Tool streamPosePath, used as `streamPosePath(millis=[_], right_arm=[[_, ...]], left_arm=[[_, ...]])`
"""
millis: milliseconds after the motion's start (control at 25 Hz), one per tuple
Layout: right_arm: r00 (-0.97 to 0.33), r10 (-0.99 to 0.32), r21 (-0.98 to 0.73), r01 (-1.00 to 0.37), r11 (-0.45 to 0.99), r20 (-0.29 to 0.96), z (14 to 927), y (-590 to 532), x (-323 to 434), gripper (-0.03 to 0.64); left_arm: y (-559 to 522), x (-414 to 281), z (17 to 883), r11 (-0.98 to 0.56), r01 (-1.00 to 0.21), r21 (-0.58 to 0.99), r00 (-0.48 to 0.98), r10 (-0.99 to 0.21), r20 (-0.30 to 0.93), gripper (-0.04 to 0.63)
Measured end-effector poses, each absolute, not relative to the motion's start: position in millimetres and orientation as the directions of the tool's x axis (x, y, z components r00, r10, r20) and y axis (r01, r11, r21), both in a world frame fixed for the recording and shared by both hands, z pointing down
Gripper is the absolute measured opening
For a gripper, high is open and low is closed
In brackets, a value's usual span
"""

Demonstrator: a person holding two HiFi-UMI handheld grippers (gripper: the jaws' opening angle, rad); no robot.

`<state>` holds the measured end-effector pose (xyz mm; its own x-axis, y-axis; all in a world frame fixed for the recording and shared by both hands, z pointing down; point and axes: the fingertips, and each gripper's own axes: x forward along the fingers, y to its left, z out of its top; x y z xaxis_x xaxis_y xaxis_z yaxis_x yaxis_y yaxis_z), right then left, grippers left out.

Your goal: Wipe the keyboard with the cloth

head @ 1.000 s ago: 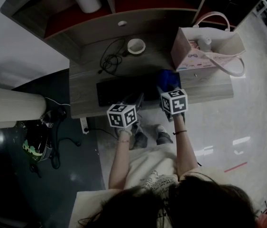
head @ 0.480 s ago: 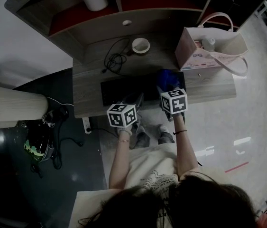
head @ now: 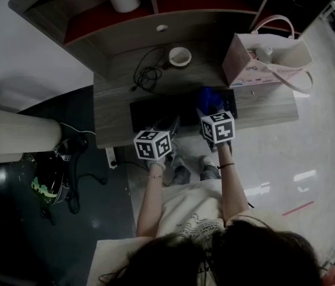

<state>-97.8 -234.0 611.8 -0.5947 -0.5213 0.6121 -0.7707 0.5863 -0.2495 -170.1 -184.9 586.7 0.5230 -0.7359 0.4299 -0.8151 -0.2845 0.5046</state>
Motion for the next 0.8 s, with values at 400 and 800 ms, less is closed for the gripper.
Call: streamPosePath(millis=[400, 800], right_arm=[[-0.599, -0.524, -0.249, -0.768, 0.59, 0.606, 609.2, -226.6, -112.1, 0.058], [-0.609, -0.522, -0.245, -0.758, 0.604, 0.597, 605.7, -220.2, -131.3, 0.059]], left_arm=[[-178.0, -183.0, 587.4, -0.285, -0.813, 0.508, 0.524, -0.738, 0.425, 0.005], [-171.6, -200.4, 586.5, -0.278, -0.816, 0.506, 0.515, -0.748, 0.419, 0.005]])
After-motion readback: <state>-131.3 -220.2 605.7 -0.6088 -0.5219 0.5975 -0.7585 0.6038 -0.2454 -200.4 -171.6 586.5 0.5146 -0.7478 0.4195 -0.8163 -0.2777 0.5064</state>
